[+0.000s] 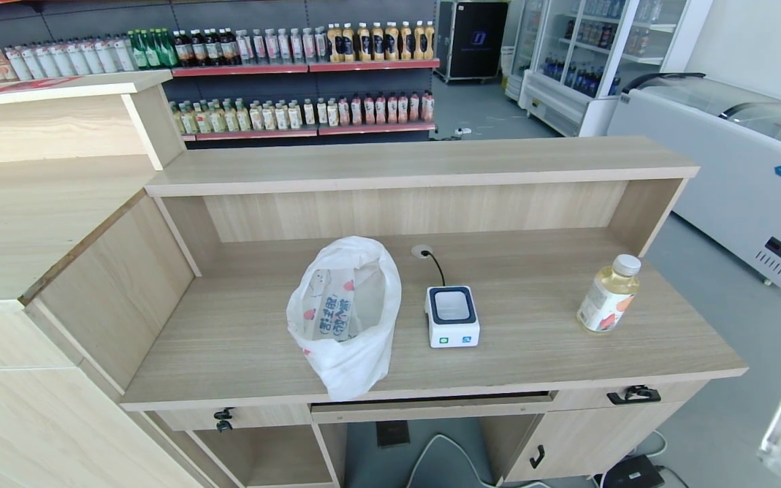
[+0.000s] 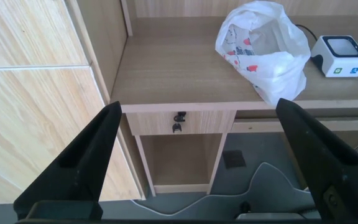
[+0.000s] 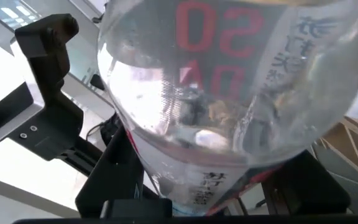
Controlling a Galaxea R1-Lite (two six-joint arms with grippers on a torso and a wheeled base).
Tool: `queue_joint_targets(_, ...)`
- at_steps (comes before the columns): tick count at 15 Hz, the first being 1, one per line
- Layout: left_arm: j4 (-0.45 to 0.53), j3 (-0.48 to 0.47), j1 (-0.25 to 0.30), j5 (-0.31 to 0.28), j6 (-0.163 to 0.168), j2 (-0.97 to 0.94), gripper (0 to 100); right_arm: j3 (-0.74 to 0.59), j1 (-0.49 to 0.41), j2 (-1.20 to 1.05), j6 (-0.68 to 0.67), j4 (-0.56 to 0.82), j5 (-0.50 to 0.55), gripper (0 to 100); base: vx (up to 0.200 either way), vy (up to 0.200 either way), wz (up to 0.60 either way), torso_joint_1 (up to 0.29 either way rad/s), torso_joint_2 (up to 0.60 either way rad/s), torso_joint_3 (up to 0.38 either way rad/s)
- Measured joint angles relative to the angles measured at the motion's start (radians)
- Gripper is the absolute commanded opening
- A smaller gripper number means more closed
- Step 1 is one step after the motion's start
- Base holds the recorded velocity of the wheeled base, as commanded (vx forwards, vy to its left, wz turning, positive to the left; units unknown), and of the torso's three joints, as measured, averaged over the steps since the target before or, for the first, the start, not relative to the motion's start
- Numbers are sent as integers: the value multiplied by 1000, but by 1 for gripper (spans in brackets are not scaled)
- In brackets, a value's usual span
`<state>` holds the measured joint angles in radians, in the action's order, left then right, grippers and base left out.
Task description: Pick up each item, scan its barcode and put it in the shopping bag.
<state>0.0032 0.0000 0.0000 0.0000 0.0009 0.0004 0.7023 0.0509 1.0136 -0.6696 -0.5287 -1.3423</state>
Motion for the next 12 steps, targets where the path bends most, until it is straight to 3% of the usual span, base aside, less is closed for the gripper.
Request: queue_joint_targets(12, 0, 0, 0, 0, 0, 0, 100, -66, 21, -83, 6, 0, 2, 0, 0, 0, 0, 0, 0, 0)
